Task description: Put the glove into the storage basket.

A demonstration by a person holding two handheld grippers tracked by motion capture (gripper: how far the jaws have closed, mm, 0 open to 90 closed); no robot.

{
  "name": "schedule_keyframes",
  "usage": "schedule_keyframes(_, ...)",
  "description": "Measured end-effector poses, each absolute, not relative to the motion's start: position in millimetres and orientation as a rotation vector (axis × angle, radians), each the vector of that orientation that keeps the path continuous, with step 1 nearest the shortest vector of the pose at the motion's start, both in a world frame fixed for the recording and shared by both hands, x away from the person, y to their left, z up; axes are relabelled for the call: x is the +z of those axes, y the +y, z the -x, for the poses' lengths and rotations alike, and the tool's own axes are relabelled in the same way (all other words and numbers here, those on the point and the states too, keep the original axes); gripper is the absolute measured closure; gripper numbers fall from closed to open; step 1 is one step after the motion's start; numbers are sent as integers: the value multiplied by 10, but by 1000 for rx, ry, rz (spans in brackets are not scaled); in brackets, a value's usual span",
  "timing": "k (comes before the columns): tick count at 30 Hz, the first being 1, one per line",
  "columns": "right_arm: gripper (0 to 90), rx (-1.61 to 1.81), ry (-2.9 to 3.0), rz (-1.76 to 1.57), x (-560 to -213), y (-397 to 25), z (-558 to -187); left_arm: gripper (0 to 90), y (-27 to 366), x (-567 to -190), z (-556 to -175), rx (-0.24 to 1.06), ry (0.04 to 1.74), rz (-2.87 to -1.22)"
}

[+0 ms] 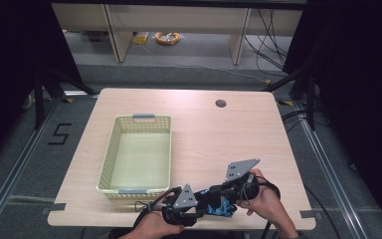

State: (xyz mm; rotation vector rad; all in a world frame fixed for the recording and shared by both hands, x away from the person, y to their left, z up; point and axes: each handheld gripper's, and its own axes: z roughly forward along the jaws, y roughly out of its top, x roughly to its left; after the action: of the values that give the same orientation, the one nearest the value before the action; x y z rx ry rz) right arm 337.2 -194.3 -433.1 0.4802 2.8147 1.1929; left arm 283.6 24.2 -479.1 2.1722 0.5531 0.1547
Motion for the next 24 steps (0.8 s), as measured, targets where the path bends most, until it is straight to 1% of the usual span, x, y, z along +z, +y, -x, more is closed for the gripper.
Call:
schedule_keyframes(1, 868, 1193, 2821, -488, -4331, -1940, -3373, 707, 226, -4804, -2835, 140, 559, -2158)
schedule_keyframes(4, 868, 1190, 2836, -496, -4345, -1914, -3380, 757, 241, -4812, -2859, 160, 554, -2172)
schedule_keyframes(6, 868, 1197, 2833, -493, -4356, -1907, -3389, 768, 238, -4839, -2857, 134, 573, -2155)
schedule_keyframes(7, 868, 1191, 2837, -501, -4369, -1898, -3396, 780, 254, -4853, -2874, 149, 569, -2166)
schedule_keyframes(9, 868, 1168, 2847, -517, -4401, -1883, -3417, 794, 261, -4895, -2906, 135, 574, -2170)
schedule_keyframes(10, 867, 1150, 2852, -531, -4457, -1862, -3451, 805, 260, -4919, -2917, 107, 606, -2173)
schedule_keyframes(11, 866, 1129, 2860, -543, -4480, -1853, -3468, 805, 253, -4956, -2938, 83, 620, -2169)
schedule_keyframes(19, 854, 1013, 2874, -566, -4650, -1762, -3584, 762, 227, -5049, -2971, 92, 617, -2207)
schedule_keyframes(21, 842, 967, 2871, -613, -4701, -1741, -3593, 754, 209, -5079, -2965, 76, 633, -2189)
schedule_keyframes(22, 802, 952, 2864, -629, -4746, -1730, -3619, 744, 210, -5073, -2973, 91, 610, -2194)
schedule_keyframes(23, 802, 952, 2864, -629, -4746, -1730, -3619, 739, 210, -5073, -2973, 91, 610, -2194)
schedule_keyframes(24, 766, 963, 2839, -689, -4779, -1722, -3637, 737, 215, -5073, -2967, 103, 602, -2213)
